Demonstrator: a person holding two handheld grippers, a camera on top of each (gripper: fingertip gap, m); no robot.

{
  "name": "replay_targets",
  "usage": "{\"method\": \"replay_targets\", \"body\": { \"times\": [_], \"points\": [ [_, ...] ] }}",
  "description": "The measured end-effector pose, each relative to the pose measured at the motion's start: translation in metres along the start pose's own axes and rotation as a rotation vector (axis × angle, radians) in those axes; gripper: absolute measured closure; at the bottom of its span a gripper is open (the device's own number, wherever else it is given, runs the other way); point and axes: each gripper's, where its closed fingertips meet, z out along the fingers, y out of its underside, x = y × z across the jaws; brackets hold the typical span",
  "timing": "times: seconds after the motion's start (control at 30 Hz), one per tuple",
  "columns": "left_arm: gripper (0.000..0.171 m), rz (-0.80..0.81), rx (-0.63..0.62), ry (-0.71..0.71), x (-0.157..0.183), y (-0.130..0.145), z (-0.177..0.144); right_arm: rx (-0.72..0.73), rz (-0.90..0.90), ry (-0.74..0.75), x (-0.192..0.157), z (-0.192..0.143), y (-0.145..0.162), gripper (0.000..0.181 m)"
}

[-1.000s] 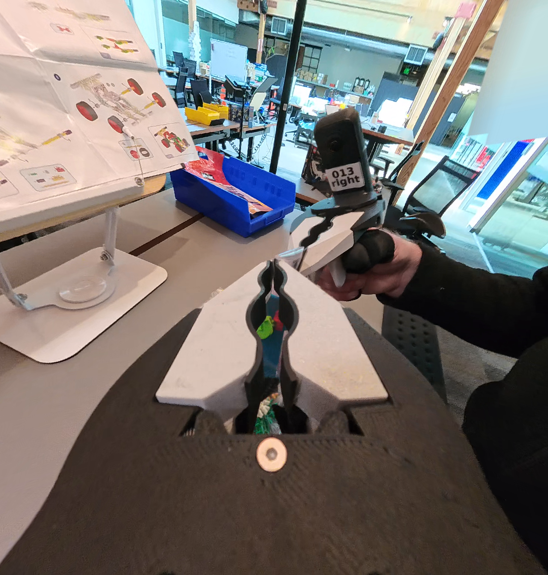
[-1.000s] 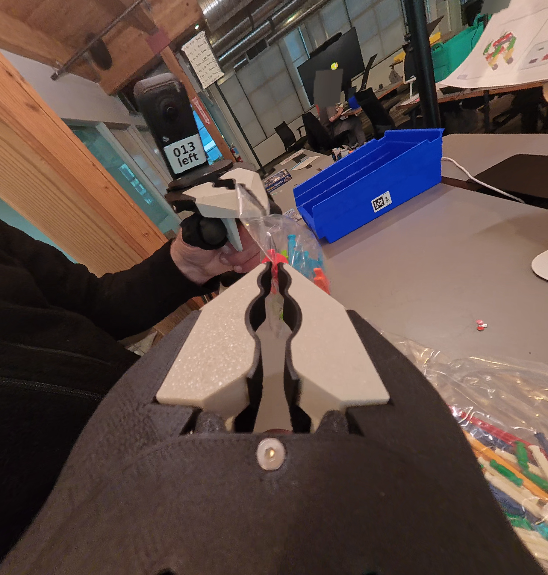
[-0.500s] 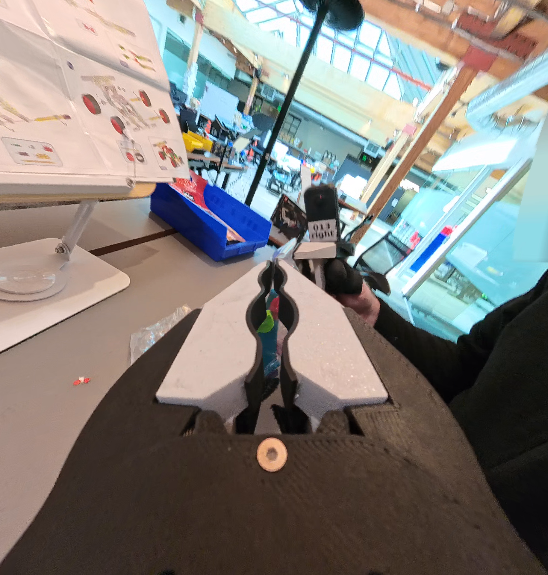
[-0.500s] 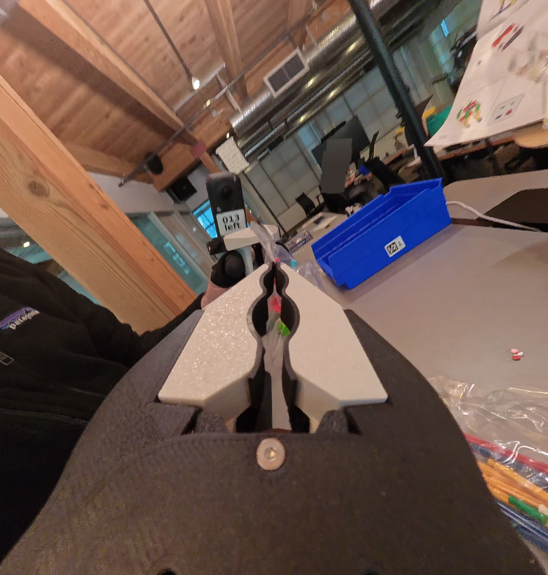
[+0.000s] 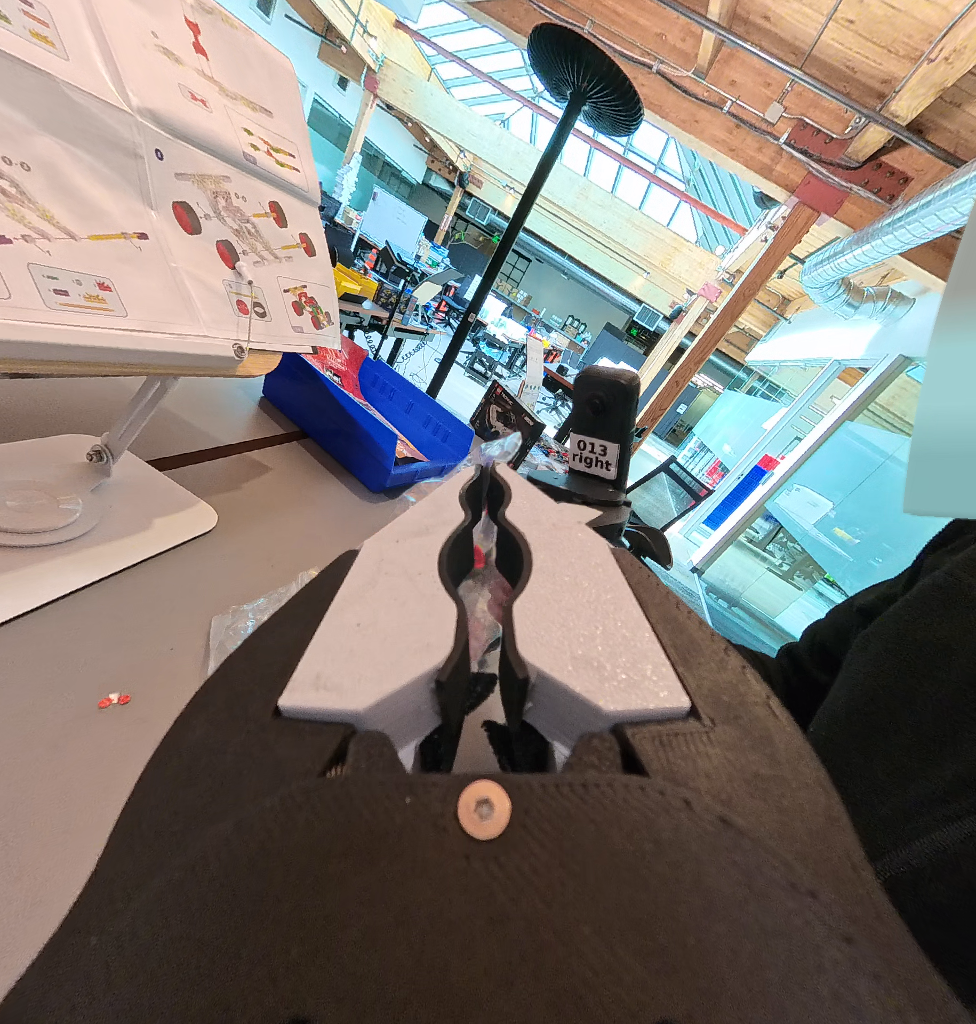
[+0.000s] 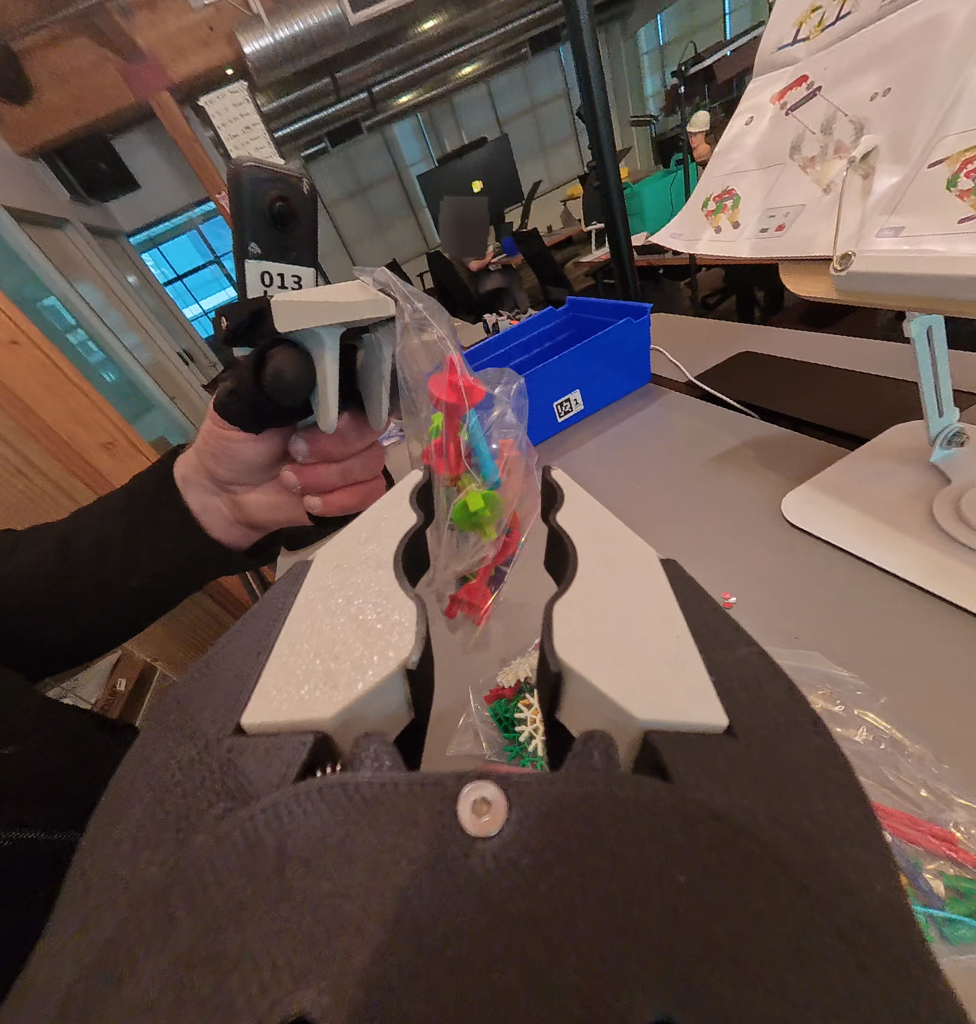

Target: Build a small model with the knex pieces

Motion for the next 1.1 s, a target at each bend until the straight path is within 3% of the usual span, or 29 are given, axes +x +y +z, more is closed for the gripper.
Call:
{"method": "replay_targets", "body": {
  "times": [0.07,0.17,0.4,0.43,0.5,0.57,0.67,0.73,0.83,0.93,1.1],
  "points": [
    [0.171,-0.003,0.001,0.005,0.002,0.0,0.001,0.009,-0.004,-0.004,-0.001,0.0,-0.001,0.166],
    [0.171,-0.007,0.004,-0.008,-0.001,-0.001,-0.001,0.032,0.044,-0.082,-0.009,-0.004,-0.005,0.18],
    [0.171,0.035,-0.032,0.013,0.0,0.003,-0.003,0.102,0.257,-0.312,-0.023,-0.018,-0.018,0.181],
    [0.161,0.018,-0.052,0.037,0.002,0.005,-0.002,0.107,0.264,-0.317,-0.023,-0.02,-0.019,0.181],
    [0.118,-0.042,-0.094,0.061,-0.001,0.013,0.0,0.127,0.292,-0.335,-0.023,-0.025,-0.023,0.181],
    [0.111,-0.081,-0.143,0.113,0.002,0.024,0.002,0.137,0.304,-0.342,-0.022,-0.027,-0.025,0.181],
    [0.121,-0.071,-0.195,0.134,0.007,0.04,0.011,0.115,0.312,-0.351,-0.024,-0.026,-0.023,0.181],
    [0.146,-0.065,-0.226,0.144,0.008,0.049,0.015,0.108,0.322,-0.356,-0.027,-0.024,-0.023,0.181],
    [0.151,-0.074,-0.198,0.173,0.009,0.045,0.015,0.119,0.314,-0.335,-0.026,-0.024,-0.026,0.181],
    [0.16,-0.112,-0.126,0.192,0.006,0.034,0.011,0.141,0.275,-0.302,-0.024,-0.029,-0.032,0.155],
    [0.162,-0.14,-0.066,0.202,0.003,0.024,0.006,0.084,0.027,-0.163,-0.024,-0.039,-0.03,0.165]
  ]
}}
